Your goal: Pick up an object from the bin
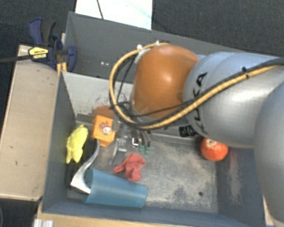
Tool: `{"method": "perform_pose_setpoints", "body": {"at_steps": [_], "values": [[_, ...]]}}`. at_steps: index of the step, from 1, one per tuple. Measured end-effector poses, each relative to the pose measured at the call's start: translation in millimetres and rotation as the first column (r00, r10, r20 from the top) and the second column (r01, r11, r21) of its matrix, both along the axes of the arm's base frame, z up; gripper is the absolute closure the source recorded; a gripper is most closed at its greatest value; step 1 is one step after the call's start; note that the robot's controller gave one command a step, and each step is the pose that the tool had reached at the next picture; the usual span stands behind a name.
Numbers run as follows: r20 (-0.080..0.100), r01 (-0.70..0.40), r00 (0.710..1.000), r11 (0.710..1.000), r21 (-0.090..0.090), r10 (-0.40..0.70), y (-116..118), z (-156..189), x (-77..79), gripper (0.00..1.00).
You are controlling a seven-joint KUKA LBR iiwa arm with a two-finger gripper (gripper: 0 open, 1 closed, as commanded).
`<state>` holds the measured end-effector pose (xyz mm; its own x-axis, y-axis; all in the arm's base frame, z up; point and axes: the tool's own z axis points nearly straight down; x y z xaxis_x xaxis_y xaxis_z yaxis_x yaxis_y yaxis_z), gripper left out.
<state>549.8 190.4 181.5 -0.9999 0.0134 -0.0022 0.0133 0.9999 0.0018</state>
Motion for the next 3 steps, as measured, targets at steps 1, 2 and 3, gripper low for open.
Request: {"method": "perform_pose_setpoints", "body": {"at_steps": [1,2,3], "values": [[0.000,0.001,1.000,1.000,0.000,-0.001,0,0,0.0,0.00],[0.000,-0.006,1.000,1.000,0.000,0.006,0,-1,-0.4,0.00],[0.000,-0.270,0.963,0.963,-0.002,0.270,-2,-35,1.8,0.00]]}}
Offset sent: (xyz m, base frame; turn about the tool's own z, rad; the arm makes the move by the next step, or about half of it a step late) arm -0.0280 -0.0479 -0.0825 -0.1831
